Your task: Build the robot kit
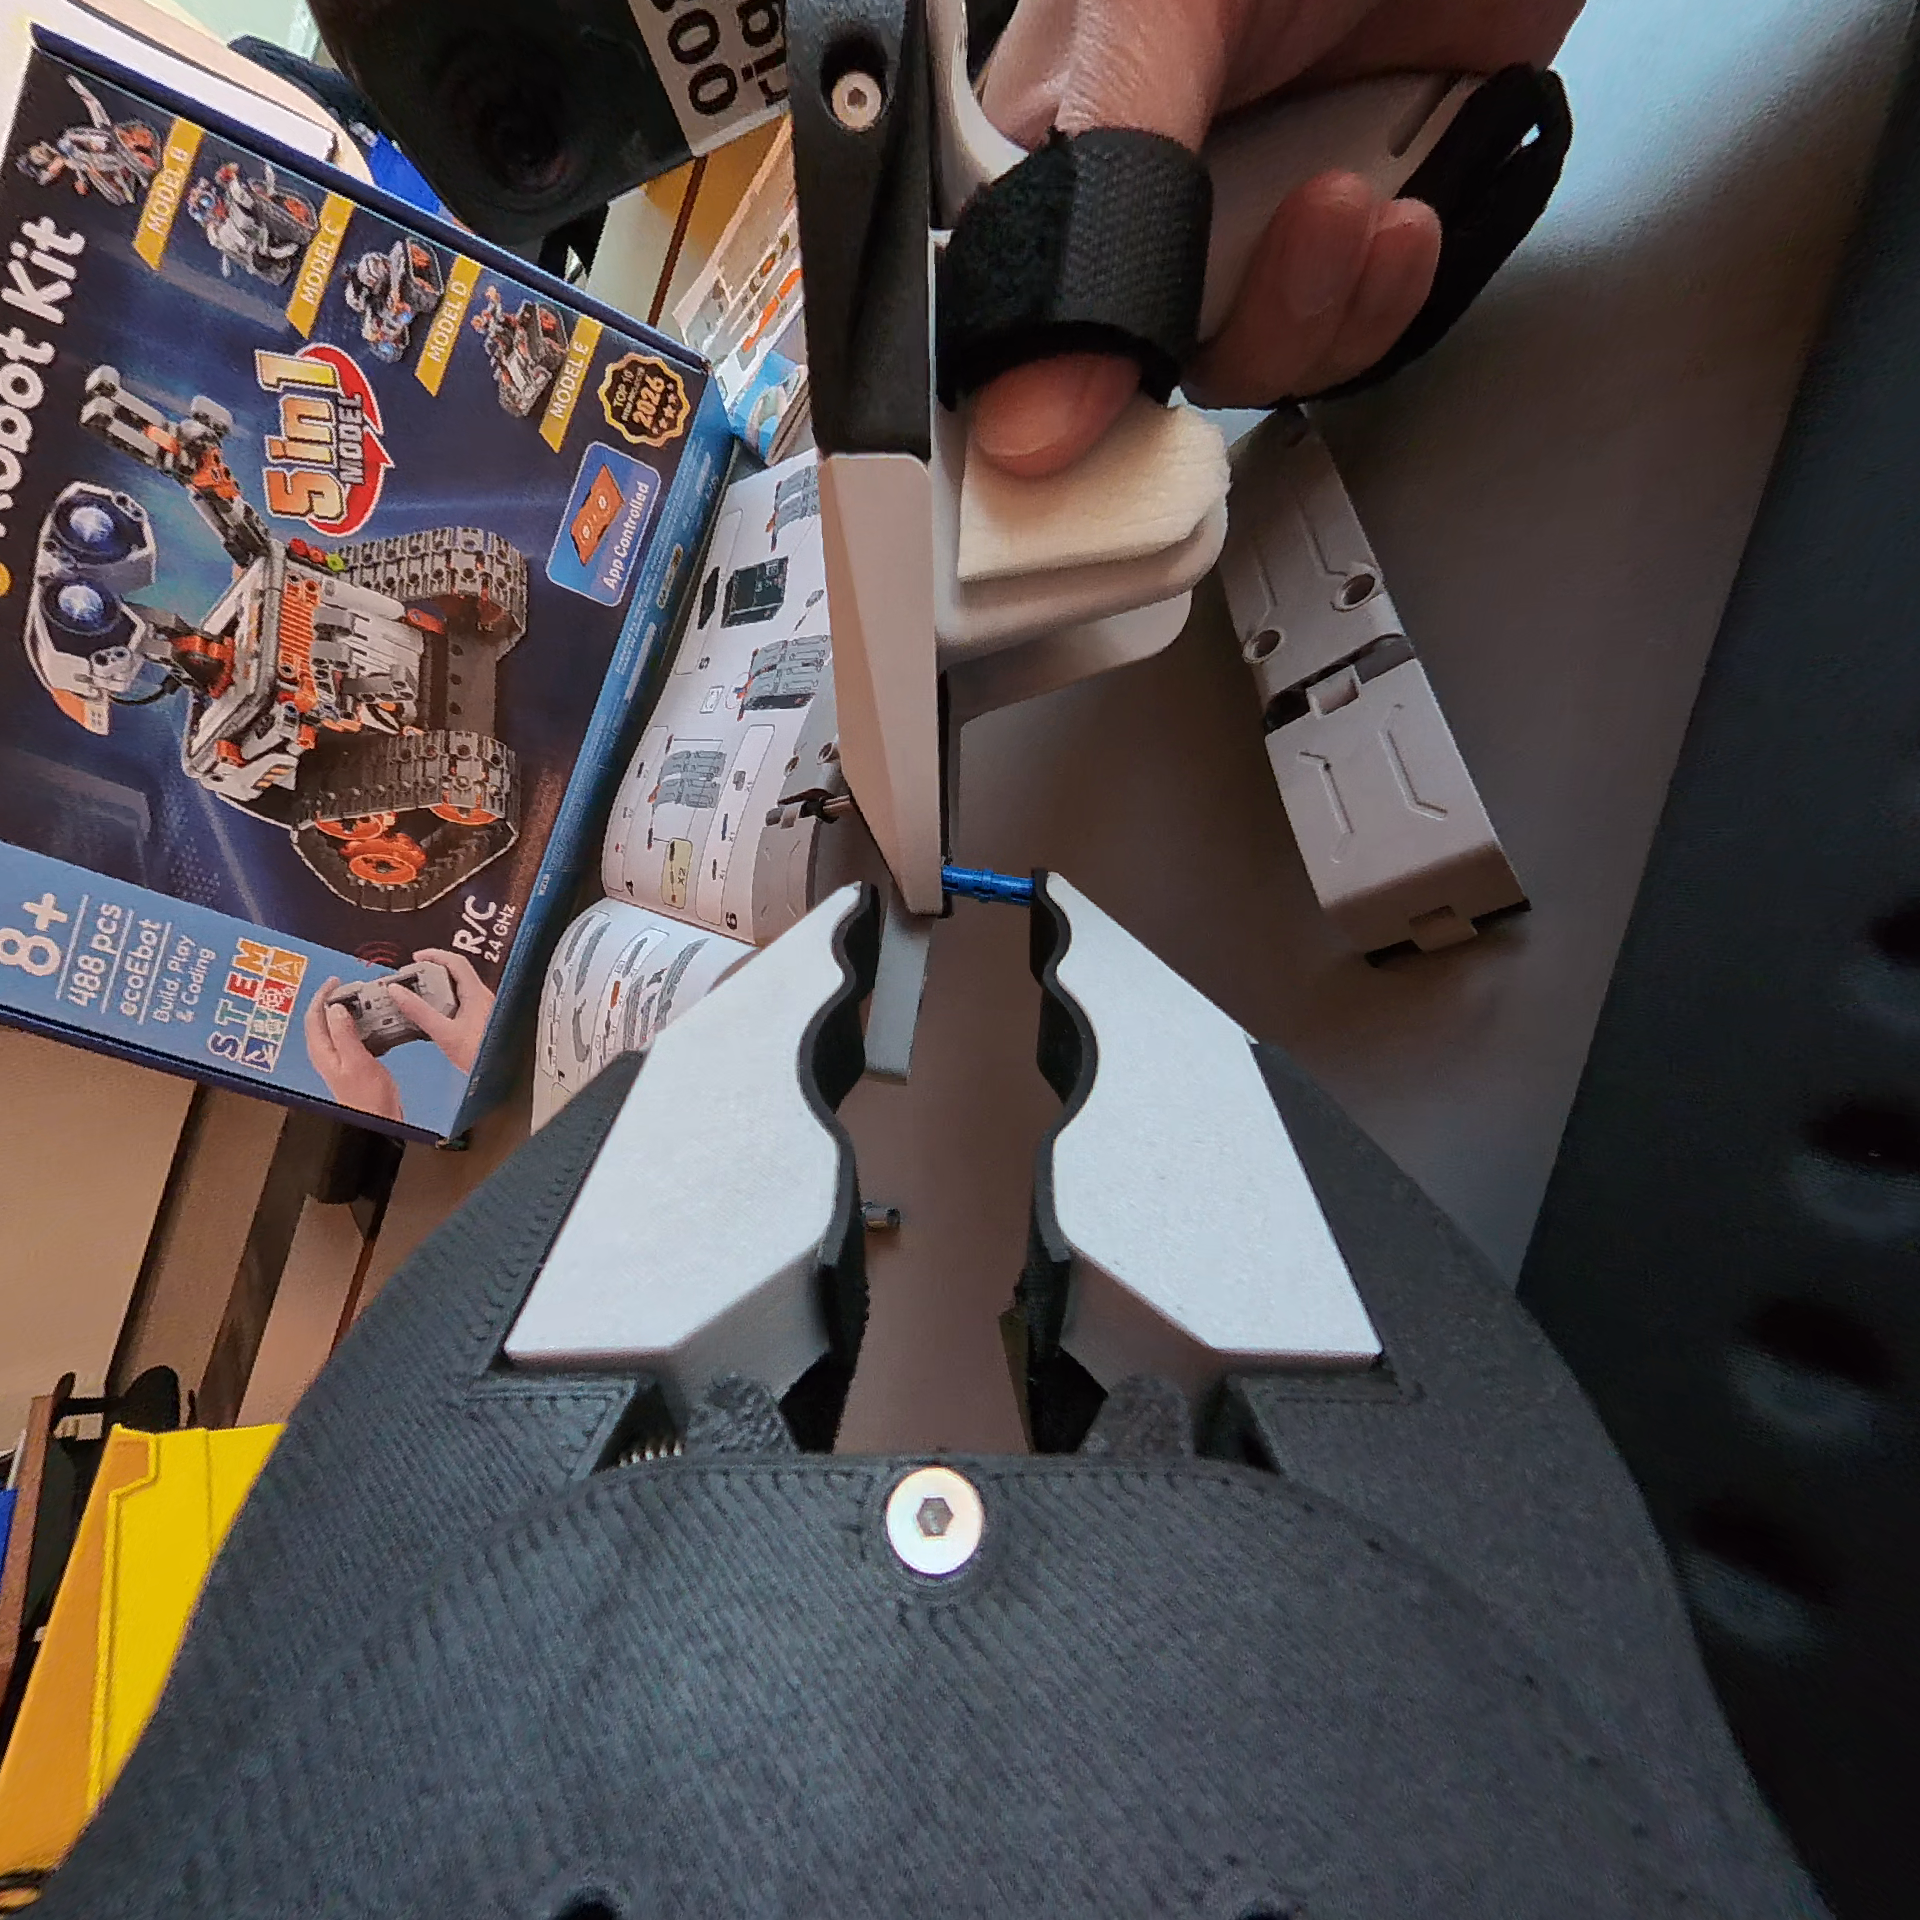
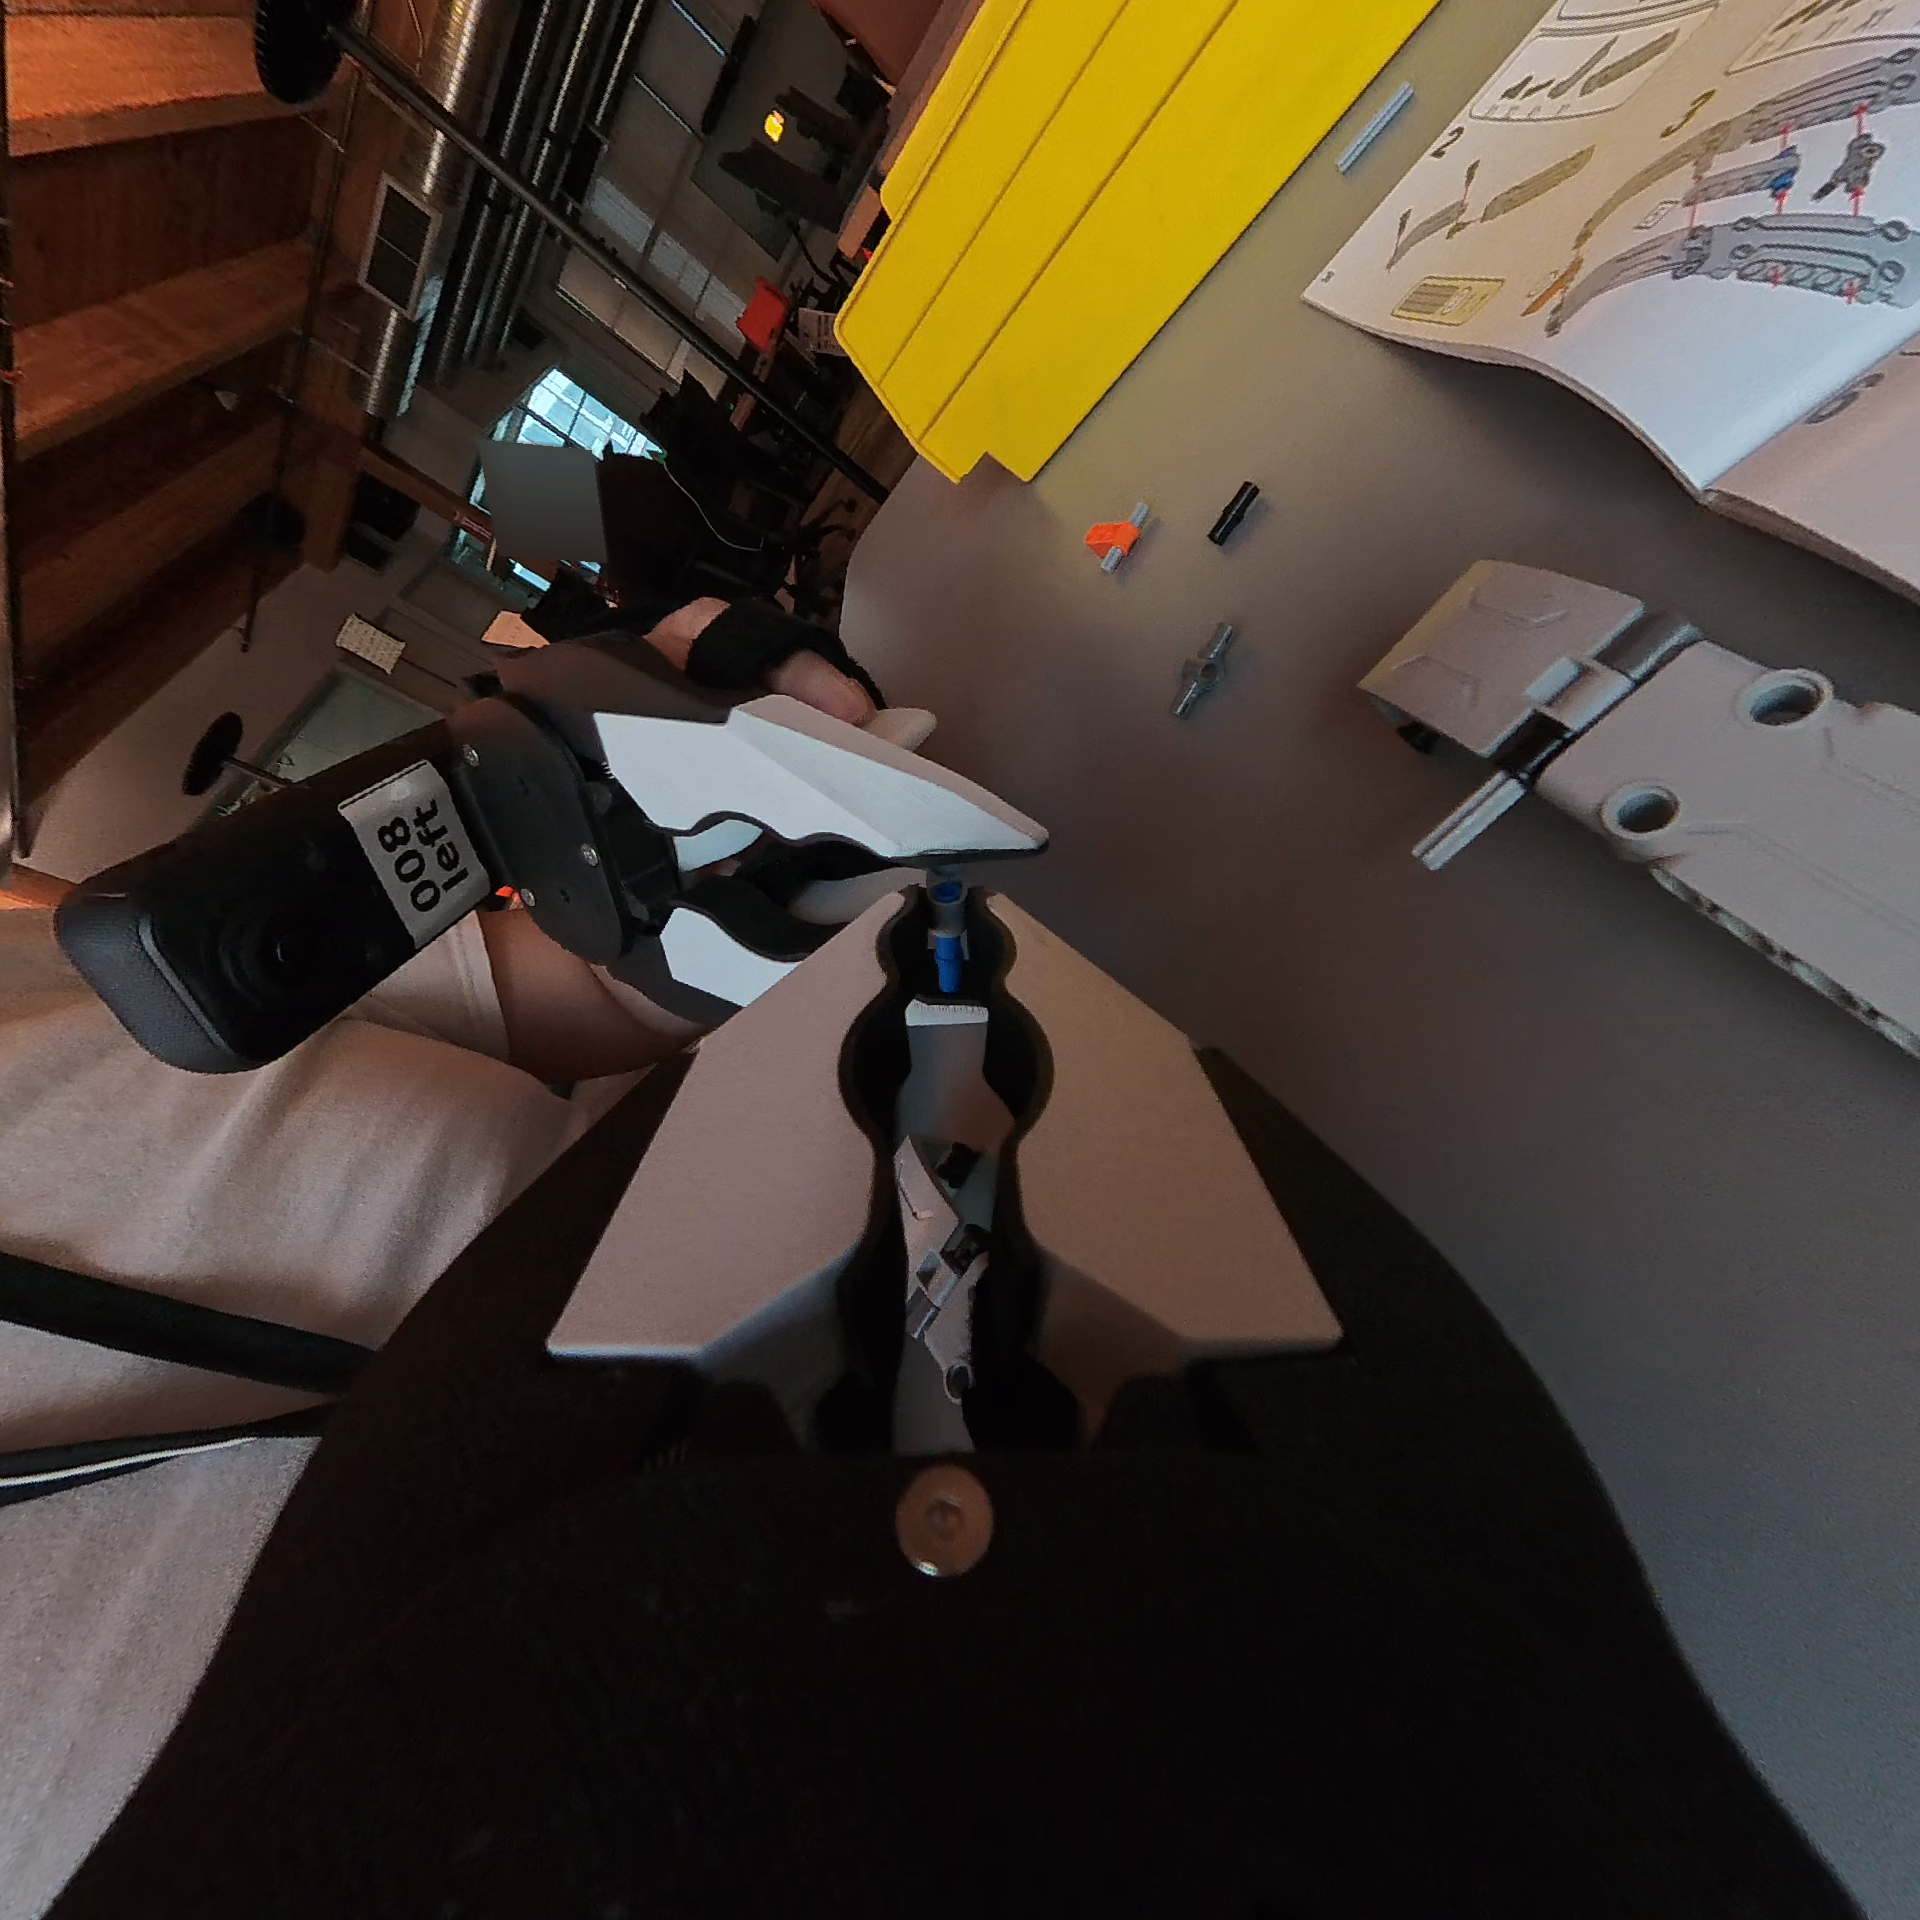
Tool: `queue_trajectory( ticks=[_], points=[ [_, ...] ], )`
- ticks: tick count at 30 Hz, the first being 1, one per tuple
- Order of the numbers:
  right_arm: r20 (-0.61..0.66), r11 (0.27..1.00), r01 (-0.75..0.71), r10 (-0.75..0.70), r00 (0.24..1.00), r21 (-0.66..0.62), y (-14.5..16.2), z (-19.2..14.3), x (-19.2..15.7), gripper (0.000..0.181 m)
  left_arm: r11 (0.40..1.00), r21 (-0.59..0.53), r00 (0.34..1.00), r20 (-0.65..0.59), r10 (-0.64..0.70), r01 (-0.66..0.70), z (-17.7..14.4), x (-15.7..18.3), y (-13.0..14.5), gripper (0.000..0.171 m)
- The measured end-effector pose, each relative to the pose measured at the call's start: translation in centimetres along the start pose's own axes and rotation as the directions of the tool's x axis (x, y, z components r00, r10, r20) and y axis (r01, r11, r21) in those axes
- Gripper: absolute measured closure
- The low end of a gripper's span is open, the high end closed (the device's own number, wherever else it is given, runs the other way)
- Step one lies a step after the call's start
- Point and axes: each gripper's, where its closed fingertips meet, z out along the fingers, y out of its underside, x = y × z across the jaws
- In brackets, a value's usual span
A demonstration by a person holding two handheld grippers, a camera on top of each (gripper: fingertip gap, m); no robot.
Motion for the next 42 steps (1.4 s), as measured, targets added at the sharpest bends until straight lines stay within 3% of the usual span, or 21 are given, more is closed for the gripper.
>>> queue_trajectory(
  ticks=[8, 30, 42],
  points=[
    [-0.069, 0.999, 0.04, -0.041, 0.997, -0.019, 0.3, 0.3, 0.5, 0.176, 0.999, -0.048, 1.0, -0.019, 0.009, -0.01, 0.3, 0.5, 0.6, 0.147],
    [-0.091, 0.999, 0.039, -0.038, 0.995, 0.017, 0.5, 0.7, 0.7, 0.176, 0.995, -0.077, 0.995, -0.076, -0.069, 0.063, 0.3, 0.8, 1.1, 0.149],
    [-0.065, 0.997, 0.013, -0.008, 0.998, 0.082, -0.4, 0.4, 0.3, 0.176, 0.995, -0.035, 0.995, 0.035, -0.091, 0.092, 0.2, -0.4, 0.6, 0.145]
  ],
)
